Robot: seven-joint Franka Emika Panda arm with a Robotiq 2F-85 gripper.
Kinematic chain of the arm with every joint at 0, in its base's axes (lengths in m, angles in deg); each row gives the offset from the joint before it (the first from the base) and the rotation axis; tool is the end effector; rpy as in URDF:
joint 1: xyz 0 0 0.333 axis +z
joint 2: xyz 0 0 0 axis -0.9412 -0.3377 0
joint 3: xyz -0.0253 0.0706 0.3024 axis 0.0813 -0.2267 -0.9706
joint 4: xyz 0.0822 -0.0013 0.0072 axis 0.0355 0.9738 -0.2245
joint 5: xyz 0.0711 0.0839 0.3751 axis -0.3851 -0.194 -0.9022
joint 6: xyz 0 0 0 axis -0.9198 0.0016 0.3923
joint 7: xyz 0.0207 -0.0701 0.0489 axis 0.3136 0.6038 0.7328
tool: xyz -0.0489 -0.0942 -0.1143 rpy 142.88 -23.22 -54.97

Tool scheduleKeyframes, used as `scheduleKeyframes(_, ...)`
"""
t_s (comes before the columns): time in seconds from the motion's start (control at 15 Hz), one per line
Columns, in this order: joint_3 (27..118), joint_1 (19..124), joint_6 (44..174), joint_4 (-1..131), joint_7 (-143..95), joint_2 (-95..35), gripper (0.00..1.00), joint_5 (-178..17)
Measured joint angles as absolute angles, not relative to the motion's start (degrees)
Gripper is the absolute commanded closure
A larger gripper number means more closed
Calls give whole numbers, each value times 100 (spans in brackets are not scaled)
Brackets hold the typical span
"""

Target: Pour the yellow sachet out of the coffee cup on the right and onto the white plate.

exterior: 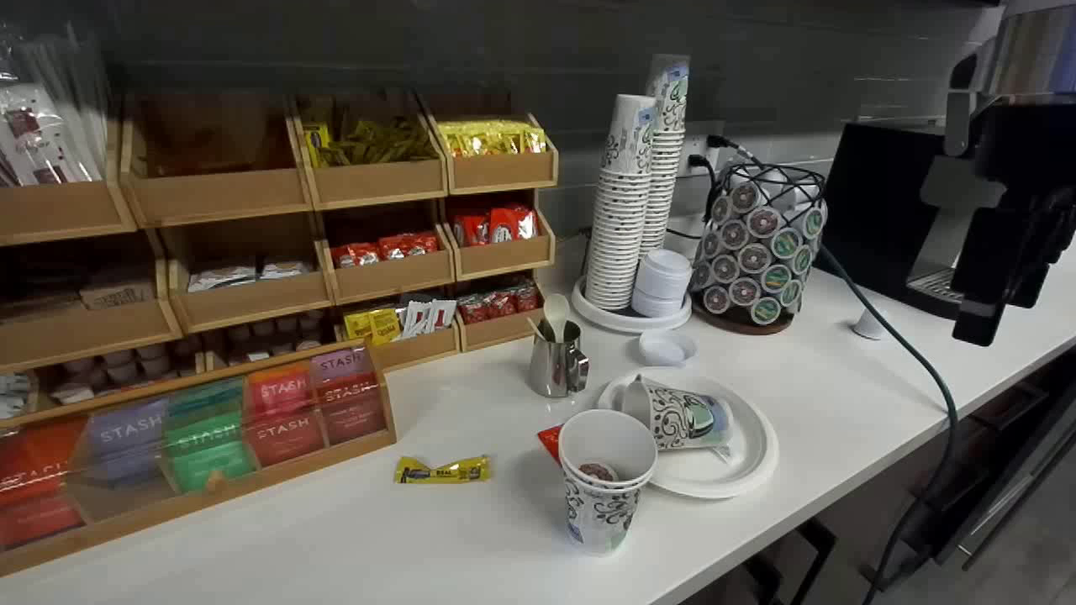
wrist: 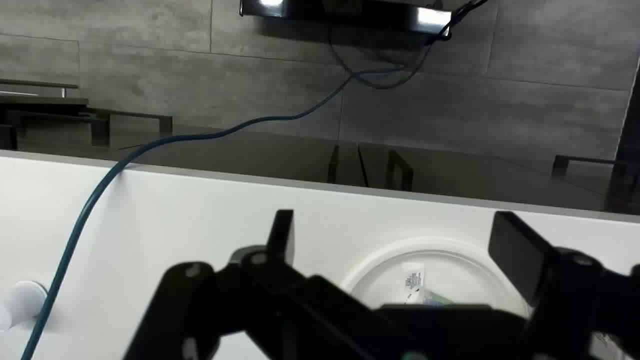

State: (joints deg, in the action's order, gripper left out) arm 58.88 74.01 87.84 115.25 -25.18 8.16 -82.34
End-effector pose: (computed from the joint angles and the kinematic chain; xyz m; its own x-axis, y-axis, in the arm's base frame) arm 0.3896 0.0898 0.3628 0.9862 0.1205 -0.1134 0.1309 -0.9874 0.0888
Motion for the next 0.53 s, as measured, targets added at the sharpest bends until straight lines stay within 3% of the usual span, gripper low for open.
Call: scheduleKeyframes(0.53,5819,7435,8784,11486,-2784,788,0,-8244)
